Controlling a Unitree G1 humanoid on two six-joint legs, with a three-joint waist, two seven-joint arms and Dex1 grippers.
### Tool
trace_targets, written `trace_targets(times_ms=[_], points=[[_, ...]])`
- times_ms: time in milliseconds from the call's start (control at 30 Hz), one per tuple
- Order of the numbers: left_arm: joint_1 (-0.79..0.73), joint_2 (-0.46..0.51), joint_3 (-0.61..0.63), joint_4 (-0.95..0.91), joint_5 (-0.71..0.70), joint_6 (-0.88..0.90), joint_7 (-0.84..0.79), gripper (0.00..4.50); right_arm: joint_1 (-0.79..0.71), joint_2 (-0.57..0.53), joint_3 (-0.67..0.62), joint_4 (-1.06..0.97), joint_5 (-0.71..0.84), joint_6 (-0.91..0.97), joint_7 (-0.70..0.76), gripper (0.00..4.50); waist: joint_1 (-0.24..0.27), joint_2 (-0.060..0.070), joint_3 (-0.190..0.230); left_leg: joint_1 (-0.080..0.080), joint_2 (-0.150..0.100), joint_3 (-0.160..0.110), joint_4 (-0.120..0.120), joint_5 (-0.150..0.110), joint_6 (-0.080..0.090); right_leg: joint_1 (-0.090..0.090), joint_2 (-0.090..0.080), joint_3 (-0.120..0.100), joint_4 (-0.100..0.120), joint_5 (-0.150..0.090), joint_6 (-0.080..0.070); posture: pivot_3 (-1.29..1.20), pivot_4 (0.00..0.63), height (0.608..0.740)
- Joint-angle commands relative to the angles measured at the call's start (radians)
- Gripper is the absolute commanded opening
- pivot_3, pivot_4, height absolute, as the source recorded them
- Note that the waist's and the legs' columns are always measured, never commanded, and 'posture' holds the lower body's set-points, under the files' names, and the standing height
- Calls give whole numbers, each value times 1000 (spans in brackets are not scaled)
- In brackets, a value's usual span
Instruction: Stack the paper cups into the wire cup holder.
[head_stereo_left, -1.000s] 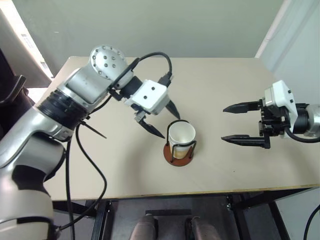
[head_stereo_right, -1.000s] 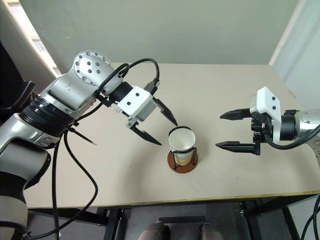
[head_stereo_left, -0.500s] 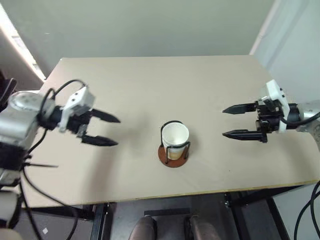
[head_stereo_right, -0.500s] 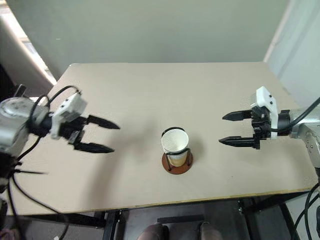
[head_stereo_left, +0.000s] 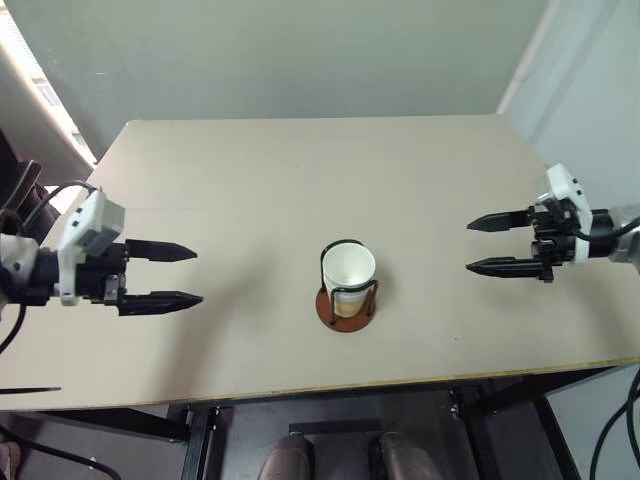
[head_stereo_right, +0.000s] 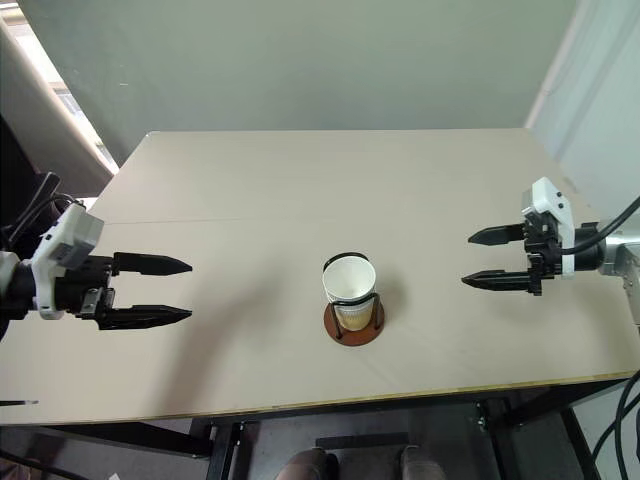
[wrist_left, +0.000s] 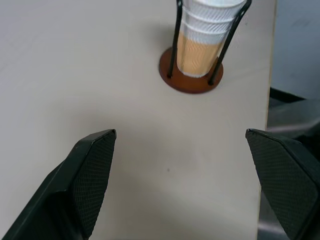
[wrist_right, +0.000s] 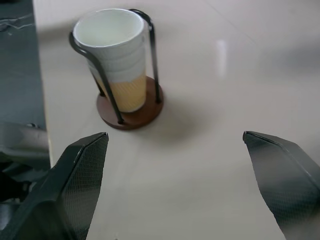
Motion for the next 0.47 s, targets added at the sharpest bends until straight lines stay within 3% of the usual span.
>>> trace_targets(times_ms=[33,467], points=[[7,-5,43,-46,-7,19,19,4450,-41,4,2,18,-20,-21,20,4500,-1,0,0,1,0,0,0,1,-1,0,0,0,2,0,-1,0,150,740],[65,-17,84,-83,9,40,60,4450,-81,44,22,46,-57,-26,42,4500,-4,0,0,1,0,-1,-3,2,-2,-2,0,0,5,-2,-5,0,150,740]])
